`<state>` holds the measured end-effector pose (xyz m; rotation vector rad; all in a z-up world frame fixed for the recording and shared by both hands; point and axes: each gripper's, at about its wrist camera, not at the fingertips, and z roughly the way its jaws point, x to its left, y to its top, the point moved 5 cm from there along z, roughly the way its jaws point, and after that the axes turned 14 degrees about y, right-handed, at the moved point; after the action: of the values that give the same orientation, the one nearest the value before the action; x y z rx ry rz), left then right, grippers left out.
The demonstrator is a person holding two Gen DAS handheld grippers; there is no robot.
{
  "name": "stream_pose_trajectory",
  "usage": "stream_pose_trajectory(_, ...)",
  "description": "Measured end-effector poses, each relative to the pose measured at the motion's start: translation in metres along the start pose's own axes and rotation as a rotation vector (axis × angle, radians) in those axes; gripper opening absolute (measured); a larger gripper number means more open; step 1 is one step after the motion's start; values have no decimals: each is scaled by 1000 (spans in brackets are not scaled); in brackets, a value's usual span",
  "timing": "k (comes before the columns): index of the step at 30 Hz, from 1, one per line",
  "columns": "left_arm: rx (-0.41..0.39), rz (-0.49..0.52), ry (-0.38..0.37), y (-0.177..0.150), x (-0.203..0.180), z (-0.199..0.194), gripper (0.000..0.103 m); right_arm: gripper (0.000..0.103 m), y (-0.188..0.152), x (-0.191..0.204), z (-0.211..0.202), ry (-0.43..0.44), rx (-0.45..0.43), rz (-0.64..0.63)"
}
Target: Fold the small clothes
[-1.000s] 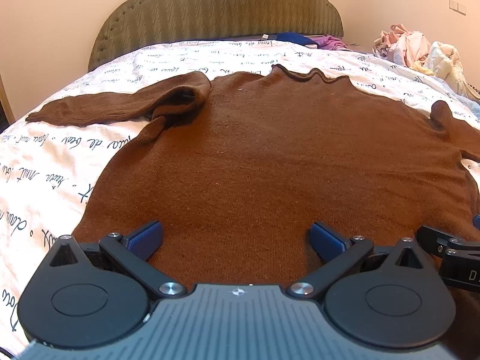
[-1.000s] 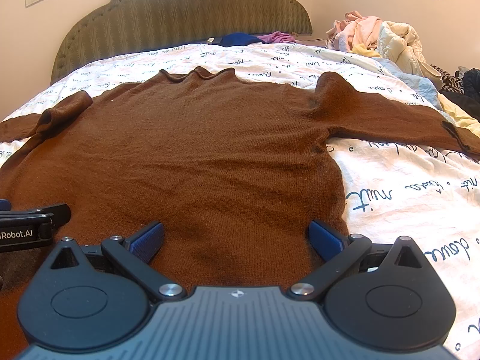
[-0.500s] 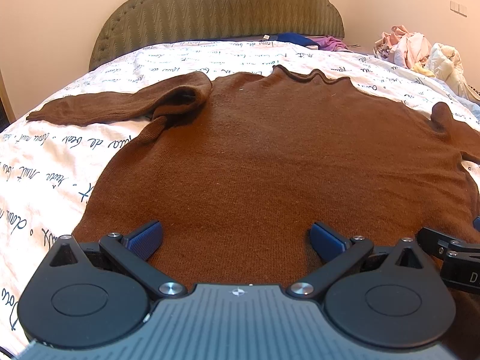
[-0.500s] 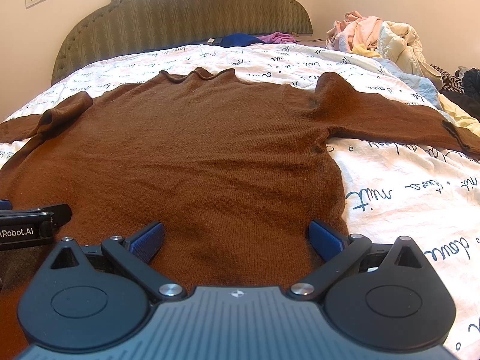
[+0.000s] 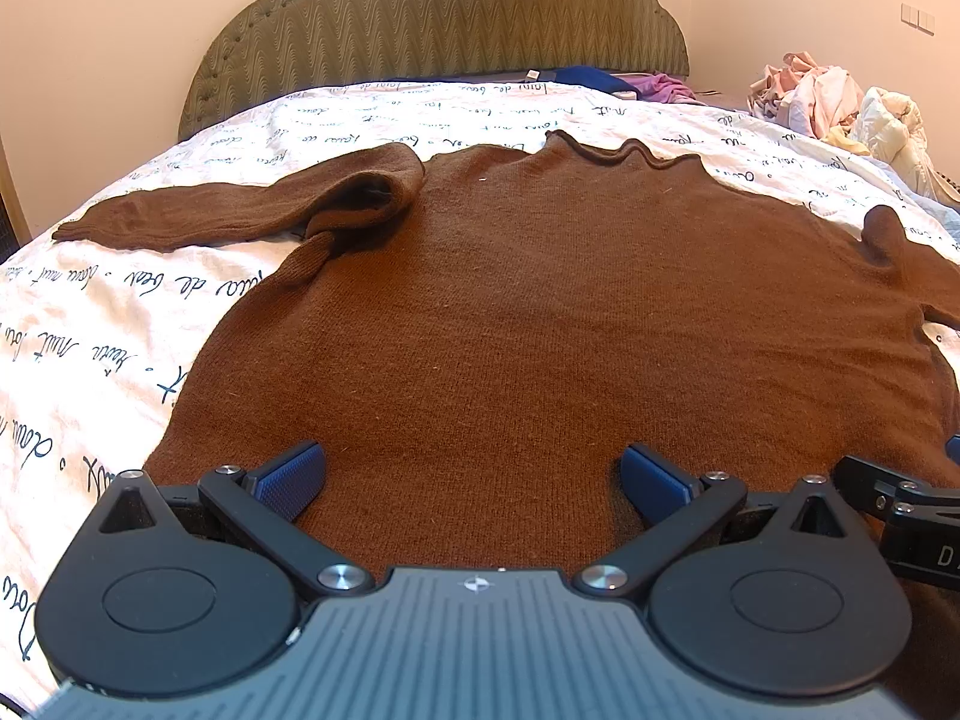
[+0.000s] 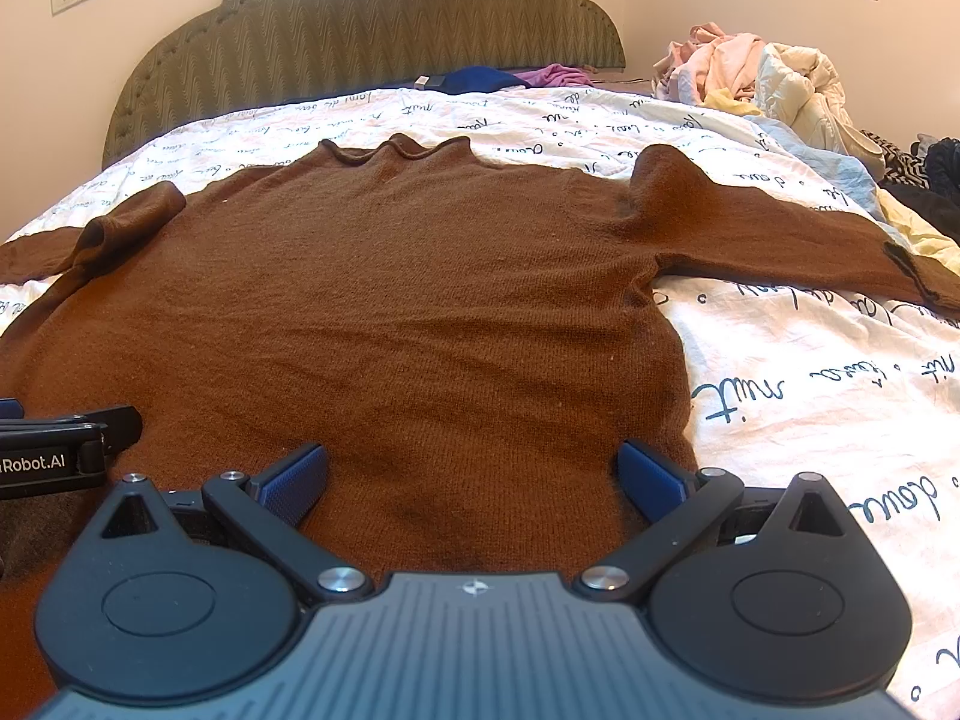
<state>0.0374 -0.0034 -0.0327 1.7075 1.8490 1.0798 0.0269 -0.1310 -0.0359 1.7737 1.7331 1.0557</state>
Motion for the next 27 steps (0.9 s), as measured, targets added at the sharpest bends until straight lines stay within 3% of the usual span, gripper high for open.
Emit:
stream_pose_trajectory(20, 0, -1, 0, 0, 1, 0, 103, 103, 0, -1, 0, 5, 3, -1)
stream_pose_trajectory(27, 0, -1, 0, 0, 1, 0, 103, 103, 14, -32, -20, 150, -38, 129)
